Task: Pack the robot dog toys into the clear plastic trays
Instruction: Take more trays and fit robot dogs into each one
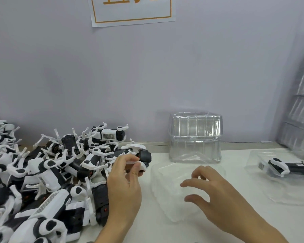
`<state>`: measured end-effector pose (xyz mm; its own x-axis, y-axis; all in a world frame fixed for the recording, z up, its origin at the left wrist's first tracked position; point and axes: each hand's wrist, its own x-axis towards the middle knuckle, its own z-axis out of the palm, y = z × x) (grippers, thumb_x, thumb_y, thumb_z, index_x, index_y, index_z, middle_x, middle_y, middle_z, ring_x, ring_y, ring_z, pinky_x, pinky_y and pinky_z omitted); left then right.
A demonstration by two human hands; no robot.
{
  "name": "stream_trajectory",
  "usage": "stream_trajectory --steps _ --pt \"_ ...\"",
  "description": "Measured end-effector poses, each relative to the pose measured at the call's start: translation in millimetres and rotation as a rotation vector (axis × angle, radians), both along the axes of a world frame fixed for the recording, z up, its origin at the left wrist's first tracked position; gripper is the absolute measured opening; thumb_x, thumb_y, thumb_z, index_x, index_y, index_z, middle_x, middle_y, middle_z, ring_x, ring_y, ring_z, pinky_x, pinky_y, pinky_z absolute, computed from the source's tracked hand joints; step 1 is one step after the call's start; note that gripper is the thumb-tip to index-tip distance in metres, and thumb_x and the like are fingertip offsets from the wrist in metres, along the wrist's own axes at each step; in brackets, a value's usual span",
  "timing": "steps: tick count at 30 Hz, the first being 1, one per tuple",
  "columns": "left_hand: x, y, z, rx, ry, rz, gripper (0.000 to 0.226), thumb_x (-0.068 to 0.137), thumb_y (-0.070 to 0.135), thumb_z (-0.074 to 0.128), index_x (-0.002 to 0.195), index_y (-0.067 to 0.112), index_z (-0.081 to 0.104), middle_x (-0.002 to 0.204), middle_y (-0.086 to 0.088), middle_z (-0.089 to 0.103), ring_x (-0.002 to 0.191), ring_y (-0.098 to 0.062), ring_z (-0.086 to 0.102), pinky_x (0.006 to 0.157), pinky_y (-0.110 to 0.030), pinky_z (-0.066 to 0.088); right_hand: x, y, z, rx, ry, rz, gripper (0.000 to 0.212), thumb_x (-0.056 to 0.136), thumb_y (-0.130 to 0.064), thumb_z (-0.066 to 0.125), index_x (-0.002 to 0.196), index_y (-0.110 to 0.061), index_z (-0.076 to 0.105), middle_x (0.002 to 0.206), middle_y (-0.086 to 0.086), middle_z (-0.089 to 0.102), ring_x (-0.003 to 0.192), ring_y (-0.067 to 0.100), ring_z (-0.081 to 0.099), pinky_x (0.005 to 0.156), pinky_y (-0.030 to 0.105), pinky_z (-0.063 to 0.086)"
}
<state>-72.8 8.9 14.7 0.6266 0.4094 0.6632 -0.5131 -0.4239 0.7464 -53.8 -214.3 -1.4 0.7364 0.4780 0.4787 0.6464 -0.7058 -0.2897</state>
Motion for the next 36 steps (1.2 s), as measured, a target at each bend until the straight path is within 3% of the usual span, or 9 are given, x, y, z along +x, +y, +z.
stream_trajectory --steps 4,9,13,17,19,22,27,32,36 --pt "-3.0 -3.1 2.1 -0.010 -0.018 -0.032 0.019 0.096 0.003 0.057 0.087 0.020 0.060 0.083 0.004 0.064 0.074 -0.014 0.069 0.061 -0.011 0.050 -1.7 9.5 2.3 0.207 0.001 -0.025 0.037 0.087 -0.057 0.050 0.118 -0.042 0.064 0.104 -0.029 0.048 0.083 0.000 0.055 0.062 0.017 0.047" --pt "-4.0 -7.4 3.0 0.106 -0.137 0.027 0.033 0.090 -0.017 0.054 0.082 0.015 0.060 0.080 0.009 0.063 0.070 -0.008 0.070 0.060 -0.014 0.052 -3.5 19.1 11.4 0.599 0.034 -0.049 0.018 0.094 -0.018 0.064 0.103 -0.032 0.071 0.094 -0.018 0.063 0.082 0.010 0.063 0.060 0.016 0.049" --pt "-7.0 -9.7 7.5 0.403 -0.392 0.127 0.030 0.087 -0.012 0.045 0.087 0.015 0.057 0.076 0.000 0.060 0.072 -0.015 0.062 0.063 -0.026 0.051 -8.0 28.3 15.0 0.834 0.277 0.010 0.023 0.096 -0.012 0.060 0.099 -0.030 0.074 0.087 -0.009 0.070 0.078 0.014 0.067 0.058 0.026 0.055" --pt "-13.6 -16.4 12.0 0.751 -0.568 0.048 0.020 0.100 -0.005 0.039 0.094 0.001 0.057 0.091 -0.009 0.055 0.081 -0.028 0.057 0.079 -0.030 0.051 -10.0 31.6 22.4 1.080 0.577 0.140 0.018 0.097 -0.018 0.059 0.108 -0.018 0.073 0.094 0.010 0.074 0.086 0.024 0.073 0.066 0.028 0.057" --pt "-17.5 -25.9 14.1 0.940 -0.603 0.006 0.020 0.100 -0.003 0.045 0.090 -0.005 0.063 0.091 -0.014 0.059 0.081 -0.030 0.057 0.079 -0.033 0.051 -10.3 30.8 25.3 1.192 0.800 0.269 0.033 0.089 -0.029 0.071 0.119 -0.018 0.068 0.107 0.014 0.073 0.096 0.029 0.072 0.072 0.031 0.057" --pt "-22.4 -42.0 14.0 1.135 -0.632 -0.003 0.014 0.079 -0.010 0.070 0.068 -0.003 0.067 0.071 -0.014 0.061 0.067 -0.030 0.059 0.069 -0.033 0.050 -10.7 28.8 27.0 1.203 0.930 0.367 0.047 0.078 -0.030 0.074 0.124 -0.022 0.067 0.115 0.011 0.071 0.098 0.025 0.069 0.075 0.028 0.056" --pt "-25.0 -47.6 17.7 1.148 -0.606 -0.020 0.022 0.079 -0.012 0.068 0.062 0.001 0.063 0.066 -0.010 0.056 0.063 -0.028 0.056 0.066 -0.031 0.050 -9.1 27.1 29.2 1.208 0.907 0.343 0.038 0.074 -0.025 0.076 0.111 -0.017 0.075 0.106 0.011 0.070 0.092 0.019 0.068 0.073 0.026 0.055" --pt "-27.8 -51.3 21.9 1.075 -0.562 -0.074 0.023 0.084 -0.010 0.061 0.067 0.004 0.062 0.071 -0.008 0.059 0.075 -0.023 0.062 0.072 -0.029 0.050 -10.4 26.1 30.9 1.266 0.905 0.379 0.043 0.075 -0.018 0.084 0.117 -0.021 0.072 0.084 0.000 0.063 0.077 0.015 0.063 0.067 0.025 0.054" --pt "-29.6 -52.8 15.8 1.026 -0.441 -0.189 0.021 0.088 -0.012 0.053 0.089 0.008 0.056 0.089 -0.008 0.061 0.078 -0.023 0.059 0.067 -0.031 0.051 -10.4 28.5 31.2 1.307 0.733 0.258 0.032 0.074 -0.021 0.075 0.106 -0.019 0.075 0.098 0.013 0.068 0.078 0.020 0.070 0.063 0.025 0.055"
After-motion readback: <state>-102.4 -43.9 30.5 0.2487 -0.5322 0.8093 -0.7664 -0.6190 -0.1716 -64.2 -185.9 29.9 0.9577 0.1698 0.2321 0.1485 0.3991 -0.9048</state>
